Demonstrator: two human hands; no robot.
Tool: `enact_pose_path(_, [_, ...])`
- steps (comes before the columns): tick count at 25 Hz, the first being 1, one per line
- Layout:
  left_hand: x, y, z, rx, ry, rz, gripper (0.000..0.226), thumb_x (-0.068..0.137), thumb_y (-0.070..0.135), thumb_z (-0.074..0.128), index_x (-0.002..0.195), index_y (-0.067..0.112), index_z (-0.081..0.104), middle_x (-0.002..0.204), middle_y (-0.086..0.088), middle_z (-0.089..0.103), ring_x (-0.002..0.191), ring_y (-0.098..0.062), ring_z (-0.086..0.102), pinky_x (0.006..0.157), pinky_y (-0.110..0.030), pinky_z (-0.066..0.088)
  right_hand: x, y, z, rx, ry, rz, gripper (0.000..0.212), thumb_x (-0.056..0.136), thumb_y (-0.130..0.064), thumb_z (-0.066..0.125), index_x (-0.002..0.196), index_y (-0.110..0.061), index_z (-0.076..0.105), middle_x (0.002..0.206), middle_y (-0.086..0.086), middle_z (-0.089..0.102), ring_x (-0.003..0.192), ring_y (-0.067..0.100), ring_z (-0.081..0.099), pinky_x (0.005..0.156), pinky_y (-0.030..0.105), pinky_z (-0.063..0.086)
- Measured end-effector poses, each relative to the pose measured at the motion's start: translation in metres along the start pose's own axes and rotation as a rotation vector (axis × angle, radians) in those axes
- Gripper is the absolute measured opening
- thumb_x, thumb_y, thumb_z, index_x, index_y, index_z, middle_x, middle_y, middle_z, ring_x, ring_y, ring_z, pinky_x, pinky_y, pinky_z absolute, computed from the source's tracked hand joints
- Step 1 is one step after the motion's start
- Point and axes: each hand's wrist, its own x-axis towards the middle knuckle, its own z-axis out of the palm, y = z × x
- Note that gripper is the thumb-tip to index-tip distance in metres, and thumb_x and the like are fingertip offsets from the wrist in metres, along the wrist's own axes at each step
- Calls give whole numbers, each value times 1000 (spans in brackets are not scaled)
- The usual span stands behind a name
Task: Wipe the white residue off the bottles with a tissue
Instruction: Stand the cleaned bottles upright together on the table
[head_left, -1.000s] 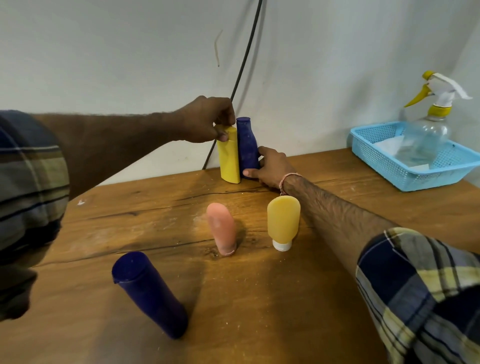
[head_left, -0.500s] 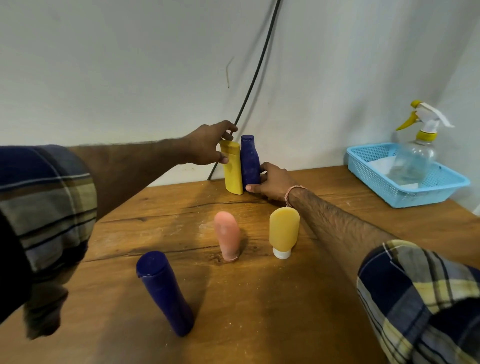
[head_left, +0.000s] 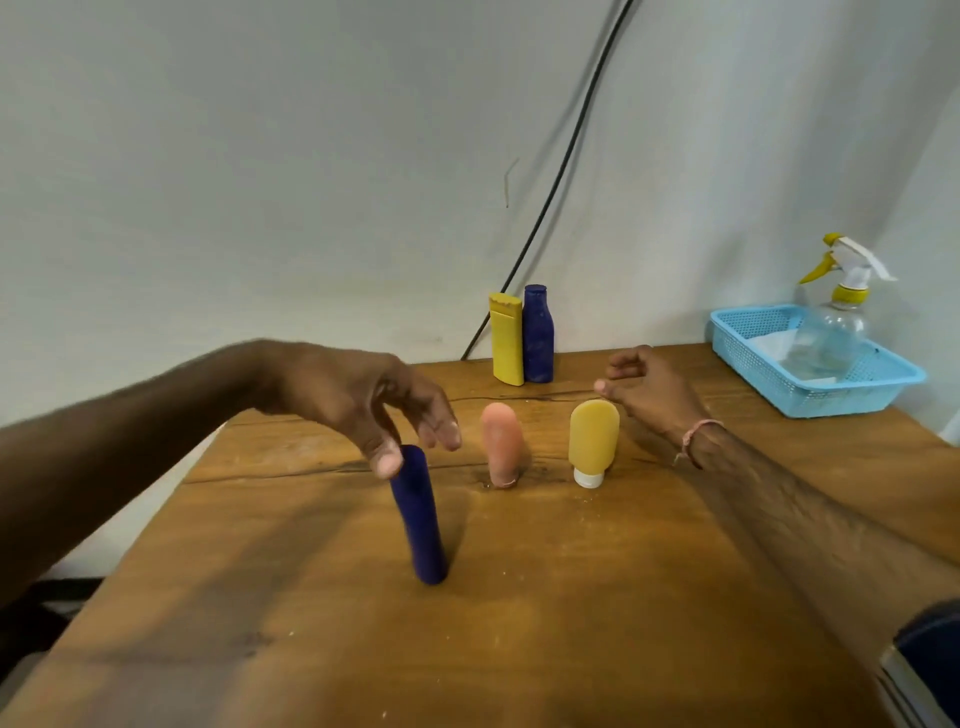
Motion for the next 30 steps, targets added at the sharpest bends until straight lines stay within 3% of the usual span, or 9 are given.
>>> enact_pose_path(2, [-19,-3,23,41,14,42,80,65,57,89,134,35,58,141,7,58,133,-20,54,103,-46,53,-18,-6,-9,-9,76,-28,38,87,-20,79,120,-18,61,114,-2,67,108,17,63,73,17,43])
enact_pose_path(4, [-28,-5,47,108,124,10,68,72,41,89,132,39,57,136,16,59,131,-14,55,103,-45,53,-36,-19,-13,11,177,-60,32,88,-16,78,116,-16,62,112,0,68,106,18,65,73,16,45])
enact_pose_path(8, [-26,-1,73,41,336,-50,41,84,12,81,119,26,64,118,14,69,115,-9,64,100,-46,55,-90,-55,-6,-52,321,-307,24,89,-10,74,109,-14,62,102,2,67,90,16,66,69,15,47])
enact_pose_path(12, [-18,22,62,-52,453,-40,38,81,15,83,115,20,66,112,4,73,109,-16,68,100,-48,56,-145,-78,15,-70,141,-520,24,89,-26,75,108,-19,61,96,-8,65,65,1,54,56,8,39])
enact_pose_path(16, [5,64,31,-105,620,65,44,75,26,83,114,16,68,109,-4,74,105,-21,70,97,-45,58,-158,-99,25,-18,-133,-493,54,85,-53,73,123,-19,56,115,-8,66,69,-7,54,66,10,40])
enact_pose_path(19, [32,86,12,-133,679,124,44,79,23,84,118,13,67,111,-7,73,106,-24,70,95,-42,59,-138,-110,18,-47,-31,-428,50,87,-40,77,124,-17,54,113,-7,61,92,6,59,75,17,45])
enact_pose_path(22, [53,87,4,-227,765,169,63,75,34,85,130,18,59,121,-5,69,109,-22,68,89,-36,60,-105,-110,0,2,101,-373,45,88,-32,77,123,-14,56,113,-4,63,98,11,59,70,10,42])
enact_pose_path(26, [77,36,22,-175,648,-89,71,74,30,86,135,25,50,129,3,60,117,-19,61,90,-34,58,-45,-89,-25,4,209,-275,43,88,-30,78,121,-9,60,114,2,67,97,13,59,66,8,39])
enact_pose_path(30, [96,-14,69,-106,555,-293,81,79,26,86,143,30,35,135,0,51,118,-20,56,92,-33,55,12,-55,-17,-93,129,-163,44,86,-28,79,121,-7,61,115,7,69,96,19,62,77,26,48])
